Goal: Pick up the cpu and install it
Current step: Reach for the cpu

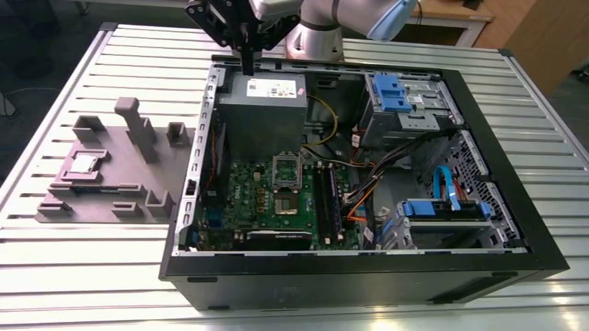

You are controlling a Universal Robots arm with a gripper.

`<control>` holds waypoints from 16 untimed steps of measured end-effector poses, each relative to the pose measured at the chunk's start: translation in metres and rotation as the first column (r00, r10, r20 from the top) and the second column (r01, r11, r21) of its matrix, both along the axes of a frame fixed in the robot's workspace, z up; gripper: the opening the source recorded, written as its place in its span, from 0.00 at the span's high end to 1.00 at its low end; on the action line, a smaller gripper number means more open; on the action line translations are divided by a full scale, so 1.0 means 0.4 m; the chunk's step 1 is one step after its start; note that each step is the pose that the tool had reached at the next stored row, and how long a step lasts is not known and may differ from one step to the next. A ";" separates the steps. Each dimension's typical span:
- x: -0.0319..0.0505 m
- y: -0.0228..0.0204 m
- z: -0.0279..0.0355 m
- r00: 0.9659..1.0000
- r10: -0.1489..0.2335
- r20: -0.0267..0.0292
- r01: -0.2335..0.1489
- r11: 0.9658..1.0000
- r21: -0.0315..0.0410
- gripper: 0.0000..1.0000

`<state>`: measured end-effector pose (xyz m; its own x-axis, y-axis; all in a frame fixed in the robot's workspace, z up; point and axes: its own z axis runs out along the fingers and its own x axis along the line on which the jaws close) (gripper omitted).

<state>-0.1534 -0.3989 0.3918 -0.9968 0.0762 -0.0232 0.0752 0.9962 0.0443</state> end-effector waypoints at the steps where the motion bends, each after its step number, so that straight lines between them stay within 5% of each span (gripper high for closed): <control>1: 0.000 0.000 0.000 1.000 0.000 0.000 0.000 1.000 0.000 0.89; 16: -0.008 0.000 0.000 1.000 0.000 0.000 0.000 1.000 0.000 0.89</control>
